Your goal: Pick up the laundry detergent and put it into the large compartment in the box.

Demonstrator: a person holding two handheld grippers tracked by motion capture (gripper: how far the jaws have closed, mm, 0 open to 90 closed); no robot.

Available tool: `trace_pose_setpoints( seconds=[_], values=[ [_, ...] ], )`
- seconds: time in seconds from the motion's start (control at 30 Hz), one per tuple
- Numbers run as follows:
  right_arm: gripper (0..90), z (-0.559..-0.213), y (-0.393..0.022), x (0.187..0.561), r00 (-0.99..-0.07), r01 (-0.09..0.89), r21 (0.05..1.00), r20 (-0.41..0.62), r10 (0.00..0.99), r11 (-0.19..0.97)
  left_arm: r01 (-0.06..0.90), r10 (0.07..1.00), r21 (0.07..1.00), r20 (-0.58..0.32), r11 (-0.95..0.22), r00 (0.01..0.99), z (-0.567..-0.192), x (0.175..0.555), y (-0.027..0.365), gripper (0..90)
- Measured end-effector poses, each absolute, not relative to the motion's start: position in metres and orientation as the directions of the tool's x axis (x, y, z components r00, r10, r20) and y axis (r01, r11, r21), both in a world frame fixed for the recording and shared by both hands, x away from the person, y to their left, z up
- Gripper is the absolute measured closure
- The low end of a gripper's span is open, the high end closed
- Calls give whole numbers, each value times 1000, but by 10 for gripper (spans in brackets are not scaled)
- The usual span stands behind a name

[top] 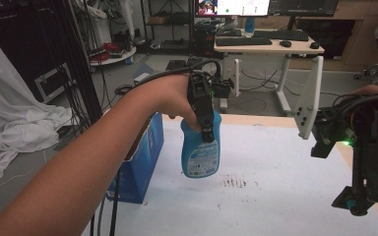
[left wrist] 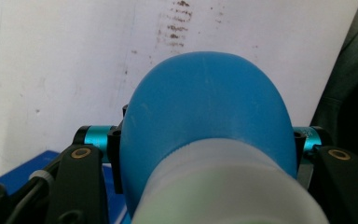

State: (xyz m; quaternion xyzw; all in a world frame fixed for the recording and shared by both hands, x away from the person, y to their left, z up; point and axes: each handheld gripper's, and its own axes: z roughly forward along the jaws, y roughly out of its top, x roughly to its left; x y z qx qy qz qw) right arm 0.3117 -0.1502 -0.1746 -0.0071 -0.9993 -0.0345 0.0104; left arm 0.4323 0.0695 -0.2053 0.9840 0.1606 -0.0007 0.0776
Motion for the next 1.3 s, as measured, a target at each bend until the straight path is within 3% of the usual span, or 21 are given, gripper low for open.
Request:
trace_pose_setpoints(
  seconds=[0.37, 0.63, 1.3],
  values=[
    [44, -175, -144, 314, -1000, 1, 68, 19, 0, 998, 375, 379, 196, -23, -906, 925, -170, 426, 100, 401],
    [44, -177, -143, 317, -1000, -7, 67, 27, -8, 998, 430, 435, 171, -11, -886, 900, -146, 424, 127, 401],
    [44, -179, -140, 318, -1000, -6, 63, 30, -8, 998, 618, 627, 201, -22, -760, 778, -101, 421, 209, 401]
  ],
)
